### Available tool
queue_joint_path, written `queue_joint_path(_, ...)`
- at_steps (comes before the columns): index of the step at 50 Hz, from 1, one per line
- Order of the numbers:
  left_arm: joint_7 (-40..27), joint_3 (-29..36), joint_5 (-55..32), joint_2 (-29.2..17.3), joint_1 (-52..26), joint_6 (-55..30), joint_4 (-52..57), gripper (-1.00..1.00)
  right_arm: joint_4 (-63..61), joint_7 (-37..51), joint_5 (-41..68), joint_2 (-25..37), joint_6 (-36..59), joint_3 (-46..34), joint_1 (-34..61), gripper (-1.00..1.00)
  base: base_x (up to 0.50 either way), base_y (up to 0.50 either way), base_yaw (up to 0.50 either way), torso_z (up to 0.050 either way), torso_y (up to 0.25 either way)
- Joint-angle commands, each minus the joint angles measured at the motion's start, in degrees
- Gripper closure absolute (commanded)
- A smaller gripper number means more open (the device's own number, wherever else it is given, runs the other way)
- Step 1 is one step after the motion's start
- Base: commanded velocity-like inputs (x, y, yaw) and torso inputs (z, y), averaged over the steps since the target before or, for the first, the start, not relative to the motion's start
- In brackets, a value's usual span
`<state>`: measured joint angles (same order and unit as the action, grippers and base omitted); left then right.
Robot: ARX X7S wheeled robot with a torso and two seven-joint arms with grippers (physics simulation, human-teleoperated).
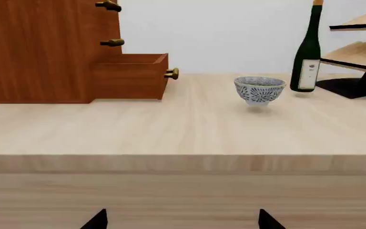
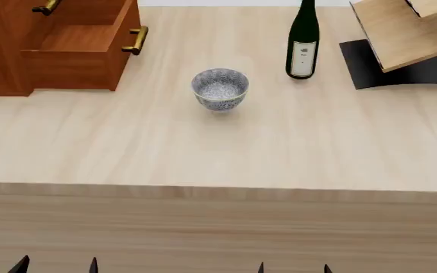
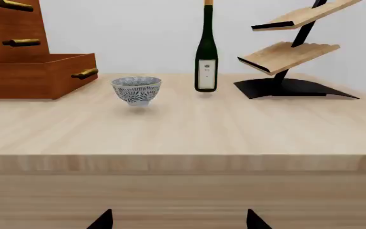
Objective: Put the bowl in the bottom drawer of the cabinet.
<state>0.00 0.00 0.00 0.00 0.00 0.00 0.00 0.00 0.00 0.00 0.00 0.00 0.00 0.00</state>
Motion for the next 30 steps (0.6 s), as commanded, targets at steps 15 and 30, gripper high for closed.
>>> queue_joint_path(15, -4.15, 3.44, -1.40, -2.96, -0.23, -0.39, 1.06, -1.00, 0.54, 3.66, 2.69, 2.70, 0.82, -3.85, 0.58, -1.00, 0.00, 0.00, 0.00, 0.000, 0.000)
queue_joint_path(30, -4.38, 5.32, -2.90, -4.67, 0.34, -0.95, 3.29, -1.00, -1.81, 6.63, 2.00, 4.11, 1.92, -5.84, 0.02, -1.00, 0.00, 0.00, 0.00, 0.043, 0.002)
